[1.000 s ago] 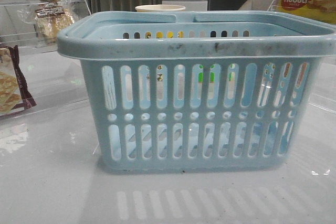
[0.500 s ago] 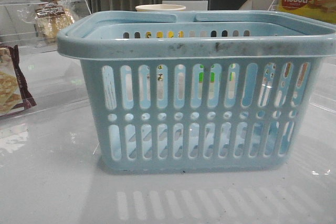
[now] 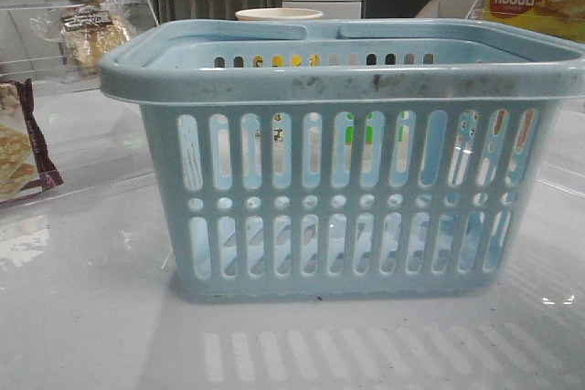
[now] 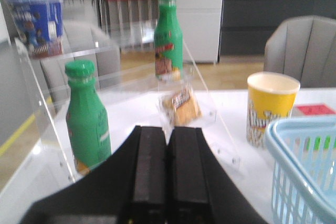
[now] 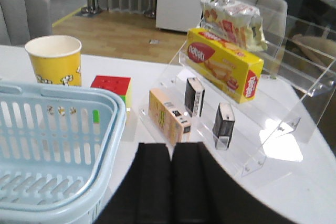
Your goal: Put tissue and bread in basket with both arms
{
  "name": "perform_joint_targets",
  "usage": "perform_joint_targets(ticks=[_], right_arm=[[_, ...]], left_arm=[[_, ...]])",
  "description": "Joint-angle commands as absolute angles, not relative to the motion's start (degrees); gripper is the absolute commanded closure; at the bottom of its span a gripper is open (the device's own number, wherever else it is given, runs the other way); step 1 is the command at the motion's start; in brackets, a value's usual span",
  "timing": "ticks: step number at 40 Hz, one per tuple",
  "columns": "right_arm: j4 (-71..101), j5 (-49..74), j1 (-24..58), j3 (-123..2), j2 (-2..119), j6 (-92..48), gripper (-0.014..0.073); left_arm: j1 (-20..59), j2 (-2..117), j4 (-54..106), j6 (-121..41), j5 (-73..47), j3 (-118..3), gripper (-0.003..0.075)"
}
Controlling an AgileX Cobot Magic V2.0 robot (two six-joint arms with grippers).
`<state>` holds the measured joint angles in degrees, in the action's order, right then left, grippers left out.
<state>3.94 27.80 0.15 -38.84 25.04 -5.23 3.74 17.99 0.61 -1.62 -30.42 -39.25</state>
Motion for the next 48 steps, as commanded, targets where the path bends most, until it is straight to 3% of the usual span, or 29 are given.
perform_joint_targets(ticks=[1, 18, 22, 27, 30, 39, 48], right_arm=[[4.12, 25.02, -0.19, -41.00, 29.43, -5.58, 0.0538], [3.84, 29.78, -0.19, -41.00, 41.89, -5.66, 0.0530], [3.62, 31.15, -0.19, -41.00, 43.97, -6.23, 0.0428], [3.62, 31.44, -0.19, -41.00, 45.85, -6.23, 0.0186], [3.62, 31.44, -0.19, -41.00, 46.89, -6.23, 0.0071], [3.62, 31.32, -1.49, -42.38, 49.53, -5.27, 0.0055], [3.62, 31.22, -8.33, -51.34, 58.94, -4.65, 0.0055]], left_arm=[[4.19, 21.66, 1.71, -1.28, -29.50, -41.25, 0.0630], [4.19, 29.57, 4.34, -1.28, -36.09, -39.40, 0.0615], [4.19, 31.31, 4.34, -1.78, -36.43, -39.40, 0.0486], [4.19, 32.35, 4.34, -1.78, -36.43, -39.40, 0.0241], [4.19, 32.59, 4.34, -1.78, -36.05, -39.40, 0.0175], [4.19, 33.12, 4.34, -1.78, -34.58, -39.40, 0.0172], [4.19, 33.12, 4.34, -1.78, -34.58, -39.40, 0.0173]])
